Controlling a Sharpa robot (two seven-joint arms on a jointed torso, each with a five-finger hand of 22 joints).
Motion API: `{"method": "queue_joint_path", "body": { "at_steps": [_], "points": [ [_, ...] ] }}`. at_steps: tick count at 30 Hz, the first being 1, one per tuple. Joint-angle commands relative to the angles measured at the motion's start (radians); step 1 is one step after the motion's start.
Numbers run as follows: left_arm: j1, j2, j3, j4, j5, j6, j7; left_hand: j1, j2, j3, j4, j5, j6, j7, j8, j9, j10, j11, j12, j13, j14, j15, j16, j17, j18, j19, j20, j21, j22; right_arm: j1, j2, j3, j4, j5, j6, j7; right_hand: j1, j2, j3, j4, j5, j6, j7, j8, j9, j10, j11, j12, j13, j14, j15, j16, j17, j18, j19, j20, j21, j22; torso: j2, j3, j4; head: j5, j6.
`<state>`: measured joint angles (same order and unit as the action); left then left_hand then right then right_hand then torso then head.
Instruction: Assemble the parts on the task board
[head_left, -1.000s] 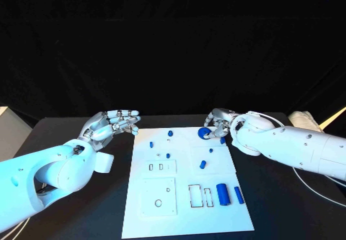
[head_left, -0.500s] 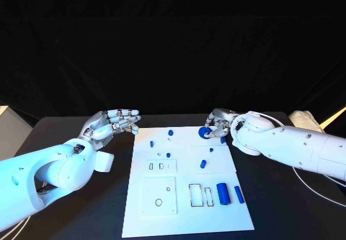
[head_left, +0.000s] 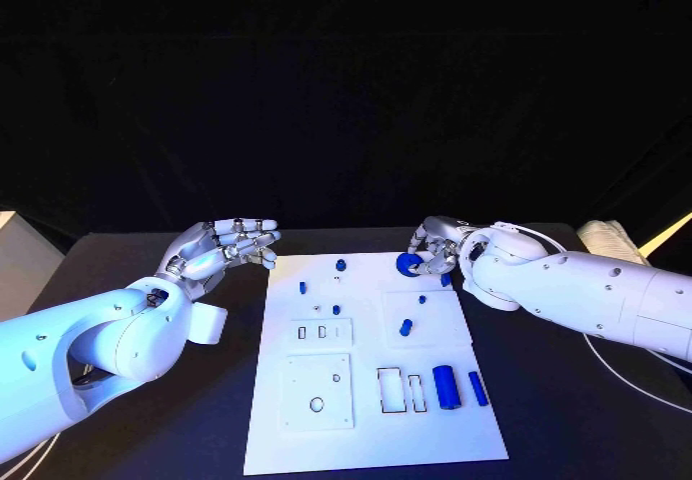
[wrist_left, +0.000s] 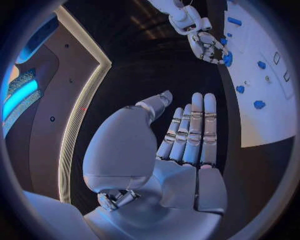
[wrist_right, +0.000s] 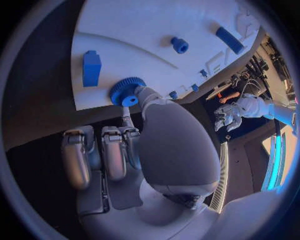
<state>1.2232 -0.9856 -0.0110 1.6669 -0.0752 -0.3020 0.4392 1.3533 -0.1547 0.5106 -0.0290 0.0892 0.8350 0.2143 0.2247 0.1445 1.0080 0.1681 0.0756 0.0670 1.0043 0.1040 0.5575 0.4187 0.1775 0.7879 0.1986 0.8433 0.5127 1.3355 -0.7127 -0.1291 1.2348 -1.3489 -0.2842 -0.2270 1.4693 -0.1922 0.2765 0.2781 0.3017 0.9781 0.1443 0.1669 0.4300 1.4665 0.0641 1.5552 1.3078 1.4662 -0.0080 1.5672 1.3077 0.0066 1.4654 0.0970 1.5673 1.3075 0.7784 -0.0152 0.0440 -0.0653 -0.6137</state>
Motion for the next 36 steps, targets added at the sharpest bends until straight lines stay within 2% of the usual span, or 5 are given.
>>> {"method": "queue_joint_path", "body": {
  "at_steps": [1,10,19,27,36],
  "points": [
    [0.001,0.001,0.001,0.001,-0.003,0.017,0.004,-0.001,0.001,0.007,-0.003,0.000,0.008,0.012,-0.007,-0.001,0.003,0.001,-0.004,0.000,-0.006,-0.002,0.007,0.001,0.004,-0.011,0.000,0.007,0.002,-0.003,0.001,-0.002,0.009,-0.044,-0.023,-0.007,0.008,0.000,0.017,-0.003,-0.004,0.019,-0.008,0.010,0.003,0.091,-0.007,0.004,0.248,0.105,-0.008,0.004,0.263,-0.007,0.105,-0.006,0.003,0.263,0.000,-0.0004,0.0013,0.000,0.000],
    [0.001,0.001,0.001,-0.001,-0.003,0.018,0.004,0.000,0.002,0.008,-0.003,0.000,0.008,0.012,-0.007,-0.001,0.003,0.001,-0.004,0.000,-0.007,-0.002,0.007,0.002,0.004,-0.012,0.000,0.009,0.003,-0.003,-0.015,-0.001,0.106,-0.137,-0.133,-0.019,0.000,-0.017,0.050,-0.009,0.004,0.033,-0.012,0.015,0.002,0.098,-0.011,0.010,0.256,0.105,-0.011,0.004,0.263,-0.007,0.105,-0.010,0.003,0.263,0.000,0.0000,0.0009,0.005,0.003],
    [0.001,0.006,0.001,-0.003,-0.003,0.020,0.002,0.000,0.002,0.008,-0.003,0.000,0.008,0.012,-0.007,-0.001,0.003,0.001,-0.004,0.000,-0.007,-0.002,0.007,0.002,0.004,-0.012,0.000,0.009,0.003,0.001,0.021,0.001,0.211,-0.235,-0.178,-0.052,-0.004,-0.020,0.056,-0.009,0.004,0.035,-0.013,0.016,0.001,0.100,-0.012,0.012,0.258,0.105,-0.012,0.004,0.263,-0.007,0.105,-0.010,0.003,0.263,0.001,-0.0010,0.0037,0.008,0.004],
    [0.001,0.008,0.001,-0.002,-0.003,0.021,0.001,0.001,0.002,0.009,-0.004,0.000,0.008,0.012,-0.007,-0.002,0.003,0.001,-0.004,0.000,-0.008,-0.002,0.008,0.002,0.004,-0.013,0.000,0.012,0.004,-0.012,0.090,0.000,0.205,-0.263,-0.173,-0.067,-0.006,-0.022,0.058,-0.008,0.002,0.035,-0.013,0.016,0.001,0.099,-0.012,0.011,0.257,0.105,-0.012,0.004,0.263,-0.007,0.105,-0.011,0.003,0.263,0.002,-0.0023,0.0029,0.012,0.005],
    [0.001,0.007,0.001,0.000,-0.003,0.021,0.000,0.001,0.002,0.009,-0.004,0.000,0.008,0.012,-0.007,-0.002,0.003,0.001,-0.004,0.000,-0.008,-0.002,0.008,0.002,0.004,-0.013,0.000,0.012,0.004,-0.029,0.146,-0.003,0.155,-0.268,-0.150,-0.083,-0.009,-0.024,0.063,-0.008,0.001,0.033,-0.013,0.014,0.000,0.098,-0.012,0.010,0.256,0.105,-0.012,0.004,0.263,-0.007,0.105,-0.011,0.003,0.263,0.003,-0.0019,0.0038,0.014,0.002]
  ]
}}
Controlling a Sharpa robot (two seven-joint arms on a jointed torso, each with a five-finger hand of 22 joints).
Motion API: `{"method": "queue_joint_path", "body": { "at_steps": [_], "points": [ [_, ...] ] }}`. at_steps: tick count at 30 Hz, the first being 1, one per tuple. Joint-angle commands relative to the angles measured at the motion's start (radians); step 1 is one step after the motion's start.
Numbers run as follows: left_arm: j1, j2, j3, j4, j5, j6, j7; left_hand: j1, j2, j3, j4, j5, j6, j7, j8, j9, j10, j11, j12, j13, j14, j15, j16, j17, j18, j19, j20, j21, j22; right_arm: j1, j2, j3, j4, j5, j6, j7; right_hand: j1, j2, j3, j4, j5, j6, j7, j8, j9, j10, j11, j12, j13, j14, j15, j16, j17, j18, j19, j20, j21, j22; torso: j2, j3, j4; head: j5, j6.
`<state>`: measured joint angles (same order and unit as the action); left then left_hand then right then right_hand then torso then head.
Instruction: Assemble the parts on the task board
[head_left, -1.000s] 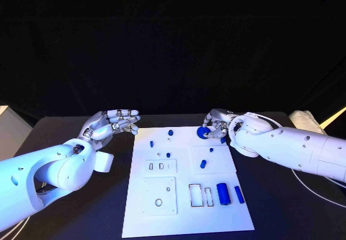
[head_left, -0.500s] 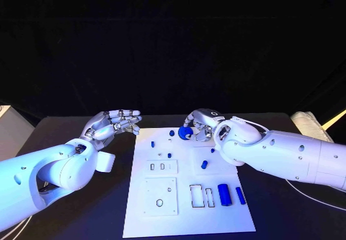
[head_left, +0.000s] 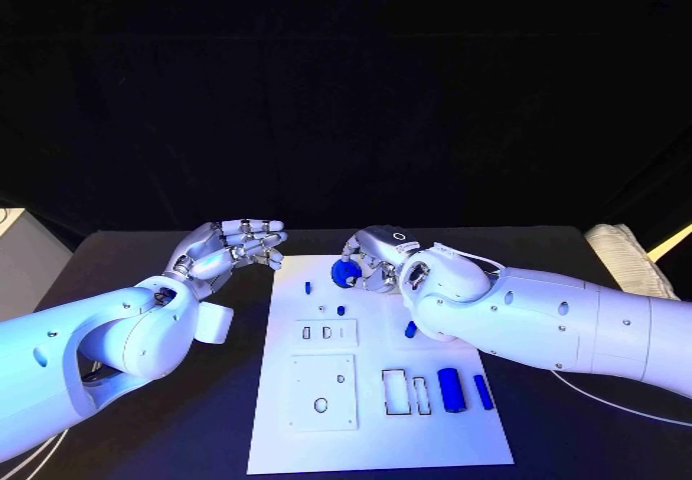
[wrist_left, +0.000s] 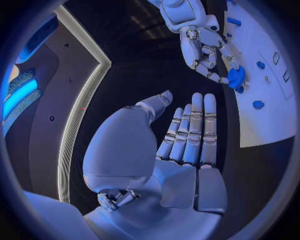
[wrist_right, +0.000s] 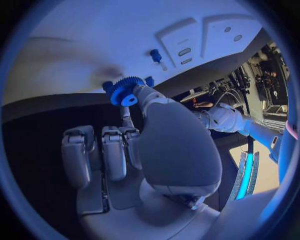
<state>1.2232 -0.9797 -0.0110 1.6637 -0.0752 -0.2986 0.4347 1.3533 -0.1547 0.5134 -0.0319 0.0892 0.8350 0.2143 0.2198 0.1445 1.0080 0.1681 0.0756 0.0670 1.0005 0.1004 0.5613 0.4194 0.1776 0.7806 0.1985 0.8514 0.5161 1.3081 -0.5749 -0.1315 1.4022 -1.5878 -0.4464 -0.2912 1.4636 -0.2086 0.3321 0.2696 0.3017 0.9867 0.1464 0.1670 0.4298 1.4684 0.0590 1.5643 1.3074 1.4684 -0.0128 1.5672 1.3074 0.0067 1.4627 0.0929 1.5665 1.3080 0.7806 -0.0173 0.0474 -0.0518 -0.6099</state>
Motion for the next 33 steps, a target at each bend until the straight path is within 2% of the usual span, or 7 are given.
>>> {"method": "queue_joint_path", "body": {
  "at_steps": [1,6,13,24,33],
  "points": [
    [0.001,0.001,0.001,0.003,-0.003,0.017,0.004,0.001,0.002,0.006,-0.001,0.000,0.008,0.012,-0.002,-0.002,0.003,0.001,-0.004,0.000,-0.004,0.001,0.004,0.001,0.004,-0.006,0.000,0.004,0.001,-0.002,0.012,0.000,-0.018,-0.029,0.016,-0.021,-0.005,-0.009,0.009,0.001,0.001,0.023,-0.014,0.013,0.000,0.095,-0.007,0.000,0.255,0.102,-0.007,0.004,0.263,-0.007,0.108,-0.007,0.004,0.263,0.001,0.0001,0.0006,0.000,-0.002],
    [0.001,0.001,0.001,0.003,-0.003,0.017,0.004,0.001,0.002,0.006,-0.001,0.000,0.008,0.012,-0.002,-0.002,0.003,0.001,-0.004,0.000,-0.004,0.001,0.004,0.001,0.004,-0.006,0.000,0.004,0.001,-0.005,0.030,-0.002,-0.039,-0.029,0.029,-0.025,-0.005,-0.009,0.009,0.001,0.001,0.023,-0.014,0.013,0.000,0.095,-0.007,0.000,0.255,0.102,-0.007,0.004,0.263,-0.007,0.108,-0.007,0.004,0.263,0.001,0.0020,-0.0013,0.003,-0.004],
    [0.001,0.001,0.001,0.003,-0.003,0.017,0.003,0.001,0.002,0.006,-0.001,0.000,0.008,0.012,-0.002,-0.002,0.003,0.001,-0.004,0.000,-0.004,0.001,0.004,0.001,0.004,-0.006,0.000,0.004,0.001,-0.009,0.043,-0.003,-0.051,-0.027,0.036,-0.024,-0.008,-0.011,0.011,0.001,0.000,0.022,-0.014,0.013,-0.001,0.095,-0.007,0.000,0.255,0.102,-0.007,0.004,0.263,-0.007,0.108,-0.007,0.004,0.263,0.001,0.0025,-0.0011,0.006,-0.006],
    [0.001,0.001,0.001,0.003,-0.003,0.016,0.003,0.001,0.002,0.006,-0.001,0.000,0.008,0.012,-0.002,-0.002,0.003,0.001,-0.004,0.000,-0.004,0.001,0.004,0.001,0.004,-0.006,0.000,0.004,0.001,-0.015,0.050,-0.006,-0.045,-0.019,0.046,-0.017,-0.011,-0.013,0.013,0.001,-0.001,0.021,-0.014,0.012,-0.001,0.096,-0.006,0.001,0.256,0.102,-0.006,0.004,0.263,-0.007,0.108,-0.007,0.004,0.263,0.001,0.0030,-0.0015,0.008,-0.009],
    [0.001,0.000,0.001,0.004,-0.003,0.016,0.002,0.001,0.002,0.006,-0.001,0.000,0.008,0.012,-0.002,-0.002,0.003,0.001,-0.004,0.000,-0.004,0.001,0.004,0.001,0.004,-0.006,0.000,0.004,0.001,-0.018,0.061,-0.007,-0.064,-0.018,0.044,-0.018,-0.014,-0.015,0.015,0.002,-0.002,0.020,-0.013,0.011,-0.002,0.094,-0.006,-0.001,0.254,0.102,-0.006,0.004,0.263,-0.007,0.108,-0.006,0.004,0.263,0.001,0.0021,-0.0015,0.007,-0.008]
  ]
}}
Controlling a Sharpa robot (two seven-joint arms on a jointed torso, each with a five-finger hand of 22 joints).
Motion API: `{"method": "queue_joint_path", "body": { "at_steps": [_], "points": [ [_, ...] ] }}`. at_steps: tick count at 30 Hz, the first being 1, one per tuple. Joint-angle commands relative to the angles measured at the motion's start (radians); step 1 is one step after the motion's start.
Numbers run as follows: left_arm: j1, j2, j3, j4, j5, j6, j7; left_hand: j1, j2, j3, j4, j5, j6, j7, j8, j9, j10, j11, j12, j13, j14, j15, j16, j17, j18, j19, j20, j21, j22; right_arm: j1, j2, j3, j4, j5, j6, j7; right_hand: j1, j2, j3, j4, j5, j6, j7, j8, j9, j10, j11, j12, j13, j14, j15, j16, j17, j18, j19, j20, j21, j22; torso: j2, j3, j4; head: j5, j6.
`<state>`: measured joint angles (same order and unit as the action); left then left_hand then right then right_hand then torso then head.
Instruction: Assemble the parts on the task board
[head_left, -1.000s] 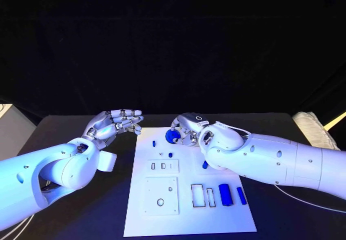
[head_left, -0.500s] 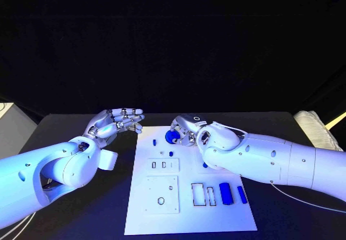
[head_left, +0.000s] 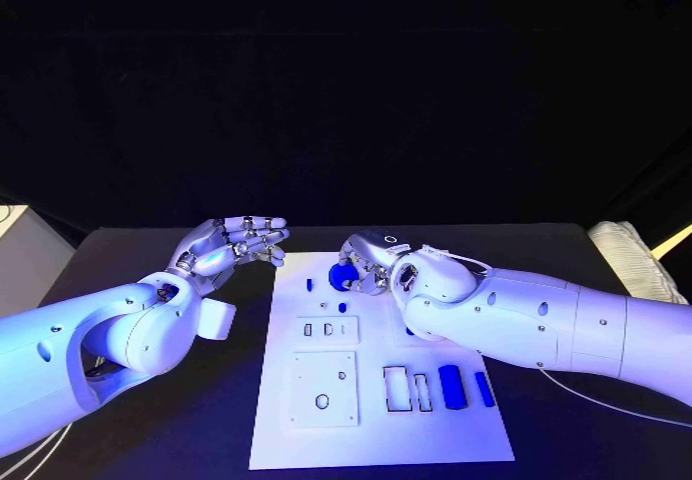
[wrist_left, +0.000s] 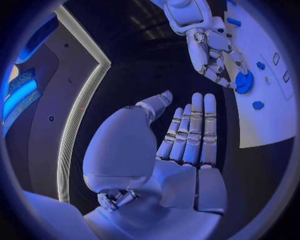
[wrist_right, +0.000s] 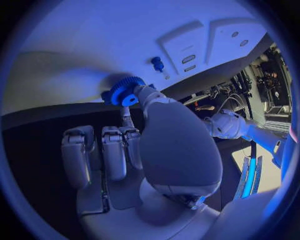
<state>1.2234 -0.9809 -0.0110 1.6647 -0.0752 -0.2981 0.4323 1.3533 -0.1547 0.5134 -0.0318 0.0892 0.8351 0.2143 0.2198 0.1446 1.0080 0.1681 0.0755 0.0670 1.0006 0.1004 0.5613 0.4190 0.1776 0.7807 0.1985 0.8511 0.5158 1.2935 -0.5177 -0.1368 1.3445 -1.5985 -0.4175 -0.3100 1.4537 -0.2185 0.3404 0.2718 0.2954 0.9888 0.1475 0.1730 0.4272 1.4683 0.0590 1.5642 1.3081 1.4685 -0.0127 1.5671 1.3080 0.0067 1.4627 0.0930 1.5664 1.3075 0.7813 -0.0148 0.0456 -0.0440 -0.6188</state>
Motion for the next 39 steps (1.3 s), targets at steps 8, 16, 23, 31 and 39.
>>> {"method": "queue_joint_path", "body": {
  "at_steps": [8,16,23,31,39],
  "points": [
    [0.001,0.001,0.001,0.003,-0.003,0.015,0.004,0.001,0.002,0.006,-0.001,0.000,0.008,0.012,-0.002,-0.002,0.003,0.001,-0.004,0.000,-0.004,0.001,0.004,0.001,0.004,-0.006,0.000,0.004,0.001,-0.007,0.018,-0.003,-0.032,-0.007,0.005,-0.004,-0.020,-0.015,0.015,0.002,-0.005,0.006,-0.009,-0.003,-0.004,0.085,-0.002,-0.009,0.244,0.102,-0.003,0.004,0.263,-0.007,0.108,-0.004,0.004,0.263,0.001,-0.0007,0.0010,-0.001,0.001],
    [0.001,0.000,0.001,0.003,-0.003,0.014,0.003,0.001,0.002,0.006,-0.001,0.000,0.008,0.012,-0.002,-0.002,0.003,0.001,-0.004,0.000,-0.004,0.001,0.004,0.001,0.004,-0.006,0.000,0.004,0.001,-0.008,0.025,-0.003,-0.049,-0.004,-0.007,0.000,-0.039,-0.026,0.020,0.004,-0.021,-0.014,-0.001,-0.015,-0.010,0.069,0.005,-0.024,0.227,0.102,0.004,0.004,0.263,-0.007,0.108,0.001,0.004,0.263,0.001,0.0003,-0.0001,0.000,0.000],
    [0.001,0.002,0.001,0.001,-0.003,0.014,0.002,0.001,0.002,0.006,-0.001,0.000,0.008,0.012,-0.002,-0.002,0.003,0.001,-0.004,0.000,-0.004,0.001,0.004,0.001,0.004,-0.006,0.000,0.004,0.001,-0.009,0.026,-0.003,-0.053,0.017,-0.009,0.016,-0.098,-0.044,-0.009,0.015,-0.021,-0.061,0.013,-0.042,-0.026,0.040,0.019,-0.051,0.198,0.102,0.017,0.004,0.263,-0.007,0.108,0.014,0.004,0.263,0.001,-0.0001,-0.0015,0.000,0.001],
    [0.001,0.003,0.001,-0.001,-0.003,0.014,0.002,0.002,0.001,0.008,-0.003,0.000,0.008,0.011,-0.002,-0.002,0.004,0.001,-0.004,0.000,-0.007,0.001,0.007,0.002,0.004,-0.011,0.000,0.010,0.005,-0.009,0.020,-0.003,-0.048,0.050,0.012,0.037,-0.221,-0.010,-0.110,0.019,0.042,-0.067,0.017,-0.046,-0.037,0.037,0.024,-0.055,0.195,0.102,0.023,0.004,0.263,-0.007,0.108,0.021,0.004,0.263,0.000,0.0007,-0.0006,-0.001,-0.001],
    [0.001,0.001,0.001,0.000,-0.003,0.013,0.001,0.001,0.001,0.009,-0.003,0.000,0.008,0.011,-0.003,-0.002,0.003,0.001,-0.004,-0.001,-0.007,0.001,0.007,0.002,0.004,-0.012,0.000,0.011,0.006,-0.009,0.008,-0.004,-0.039,0.068,0.027,0.044,-0.233,0.008,-0.118,0.019,0.053,-0.058,0.014,-0.041,-0.037,0.042,0.022,-0.050,0.201,0.102,0.022,0.004,0.263,-0.007,0.108,0.021,0.004,0.263,0.001,0.0004,-0.0009,-0.001,-0.004]
  ]
}}
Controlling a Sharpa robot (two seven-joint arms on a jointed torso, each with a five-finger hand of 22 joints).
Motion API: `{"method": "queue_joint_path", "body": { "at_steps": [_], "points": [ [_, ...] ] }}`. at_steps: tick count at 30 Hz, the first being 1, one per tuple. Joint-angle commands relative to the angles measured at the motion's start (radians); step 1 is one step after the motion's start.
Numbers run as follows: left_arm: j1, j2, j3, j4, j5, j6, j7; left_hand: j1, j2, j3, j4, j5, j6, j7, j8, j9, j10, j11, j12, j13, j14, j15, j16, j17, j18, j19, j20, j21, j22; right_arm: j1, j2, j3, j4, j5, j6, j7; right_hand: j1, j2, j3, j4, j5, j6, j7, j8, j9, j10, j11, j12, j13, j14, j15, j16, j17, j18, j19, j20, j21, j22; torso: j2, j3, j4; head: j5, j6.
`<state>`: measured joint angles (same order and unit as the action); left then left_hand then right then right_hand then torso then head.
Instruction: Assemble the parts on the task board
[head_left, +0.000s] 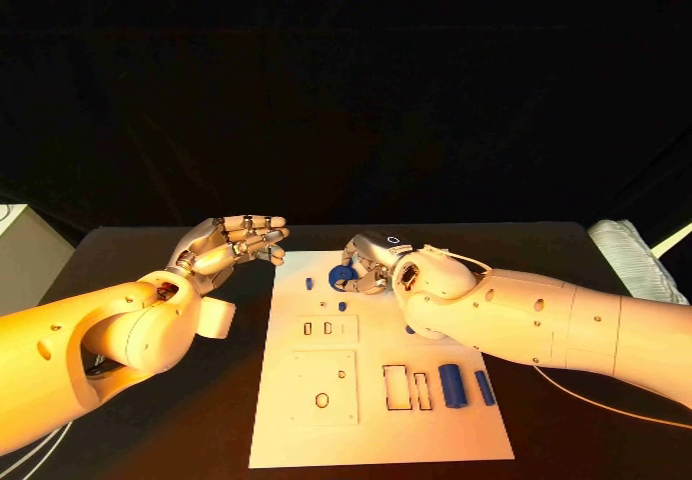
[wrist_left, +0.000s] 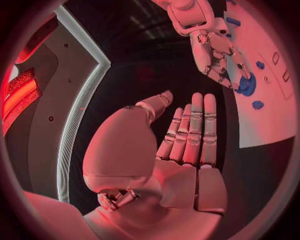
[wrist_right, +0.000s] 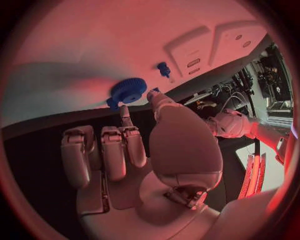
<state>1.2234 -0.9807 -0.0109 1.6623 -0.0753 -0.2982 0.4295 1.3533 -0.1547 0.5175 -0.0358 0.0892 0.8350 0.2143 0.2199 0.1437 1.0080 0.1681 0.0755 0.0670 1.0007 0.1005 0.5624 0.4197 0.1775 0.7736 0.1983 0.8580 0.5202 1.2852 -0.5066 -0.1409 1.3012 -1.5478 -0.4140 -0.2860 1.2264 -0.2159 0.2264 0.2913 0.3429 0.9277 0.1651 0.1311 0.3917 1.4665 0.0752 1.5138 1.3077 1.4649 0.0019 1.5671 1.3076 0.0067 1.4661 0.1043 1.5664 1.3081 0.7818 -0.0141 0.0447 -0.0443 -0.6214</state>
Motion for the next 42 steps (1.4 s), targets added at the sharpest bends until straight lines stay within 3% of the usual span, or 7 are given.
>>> {"method": "queue_joint_path", "body": {
  "at_steps": [1,5,10,14,25,28,42],
  "points": [
    [0.001,0.001,0.001,0.002,-0.003,0.013,0.004,0.001,0.001,0.005,0.001,0.000,0.008,0.011,-0.003,-0.001,0.003,0.001,-0.004,-0.001,-0.007,0.001,0.006,0.001,0.004,-0.005,0.001,0.004,0.002,0.000,-0.005,0.000,0.005,0.018,0.025,0.021,-0.006,0.008,-0.002,-0.001,0.007,0.005,-0.005,0.002,-0.001,0.045,0.005,0.001,0.202,0.106,0.007,0.004,0.263,-0.007,0.105,0.009,0.004,0.263,0.000,-0.0002,0.0006,-0.001,-0.001],
    [0.001,0.000,0.001,0.002,-0.003,0.013,0.004,0.001,0.001,0.005,0.001,0.000,0.008,0.011,-0.003,-0.001,0.003,0.001,-0.004,-0.001,-0.007,0.001,0.006,0.001,0.004,-0.005,0.001,0.004,0.002,-0.001,-0.019,-0.001,0.014,0.020,0.004,0.022,-0.003,0.017,0.004,-0.003,0.011,0.012,-0.007,0.006,-0.001,0.047,0.002,0.003,0.205,0.106,0.005,0.004,0.263,-0.007,0.105,0.008,0.004,0.263,0.000,0.0001,0.0007,-0.001,0.000],
    [0.001,-0.001,0.001,-0.002,-0.003,0.014,0.005,0.002,0.001,0.005,0.001,0.000,0.008,0.012,-0.003,-0.001,0.003,0.001,-0.004,-0.001,-0.008,0.001,0.006,0.001,0.004,-0.005,0.001,0.005,0.002,-0.001,-0.068,0.001,0.053,0.039,-0.119,0.055,0.010,0.011,0.010,-0.009,0.017,0.009,-0.008,0.005,-0.003,0.048,0.001,0.004,0.206,0.106,0.003,0.004,0.263,-0.007,0.105,0.006,0.004,0.263,-0.002,0.0018,-0.0006,0.001,0.002],
    [0.001,-0.001,0.001,-0.008,-0.003,0.015,0.007,0.002,0.001,0.005,0.001,0.000,0.008,0.012,-0.003,-0.001,0.003,0.001,-0.004,-0.001,-0.008,0.001,0.007,0.001,0.004,-0.005,0.001,0.005,0.002,0.010,-0.137,0.008,0.104,0.145,-0.153,0.113,0.036,0.001,0.005,-0.008,-0.039,-0.007,-0.002,-0.005,-0.010,0.039,0.007,-0.005,0.198,0.106,0.006,0.004,0.263,-0.007,0.105,0.008,0.004,0.263,-0.004,0.0028,-0.0051,0.002,0.007],
    [0.001,0.011,0.000,-0.025,-0.003,0.023,0.010,0.003,0.002,0.006,0.000,0.000,0.008,0.012,-0.003,-0.001,0.003,0.001,-0.004,-0.001,-0.008,0.001,0.007,0.001,0.004,-0.006,0.001,0.007,0.003,0.060,-0.385,0.012,0.202,0.457,0.054,0.311,0.207,-0.001,0.049,-0.080,-0.099,-0.020,0.006,-0.011,-0.021,0.008,0.013,-0.033,0.171,0.106,0.012,0.004,0.263,0.001,0.089,0.013,-0.020,0.240,-0.017,0.0129,-0.0218,-0.014,0.024],
    [0.001,0.015,0.000,-0.030,-0.003,0.025,0.011,0.003,0.001,0.007,0.000,0.000,0.008,0.011,-0.003,-0.001,0.003,0.001,-0.004,-0.001,-0.008,0.001,0.007,0.001,0.004,-0.007,0.001,0.008,0.004,0.063,-0.432,0.011,0.203,0.468,0.090,0.347,0.231,-0.011,0.064,-0.099,-0.094,-0.018,0.005,-0.011,-0.024,0.008,0.011,-0.033,0.171,0.106,0.011,0.004,0.263,0.000,0.090,0.013,-0.018,0.242,-0.018,0.0173,-0.0267,-0.019,0.019],
    [0.000,0.027,0.000,-0.043,-0.003,0.027,0.012,0.003,0.001,0.007,0.000,0.000,0.008,0.011,-0.003,-0.001,0.003,0.001,-0.004,-0.001,-0.008,0.001,0.007,0.001,0.004,-0.007,0.001,0.008,0.004,0.046,-0.499,-0.003,0.119,0.367,0.101,0.380,0.236,-0.026,0.065,-0.107,-0.090,-0.019,0.002,-0.012,-0.025,0.013,0.009,-0.029,0.175,0.106,0.009,0.004,0.263,-0.004,0.098,0.012,-0.006,0.254,-0.017,0.0216,-0.0257,-0.032,0.012]
  ]
}}
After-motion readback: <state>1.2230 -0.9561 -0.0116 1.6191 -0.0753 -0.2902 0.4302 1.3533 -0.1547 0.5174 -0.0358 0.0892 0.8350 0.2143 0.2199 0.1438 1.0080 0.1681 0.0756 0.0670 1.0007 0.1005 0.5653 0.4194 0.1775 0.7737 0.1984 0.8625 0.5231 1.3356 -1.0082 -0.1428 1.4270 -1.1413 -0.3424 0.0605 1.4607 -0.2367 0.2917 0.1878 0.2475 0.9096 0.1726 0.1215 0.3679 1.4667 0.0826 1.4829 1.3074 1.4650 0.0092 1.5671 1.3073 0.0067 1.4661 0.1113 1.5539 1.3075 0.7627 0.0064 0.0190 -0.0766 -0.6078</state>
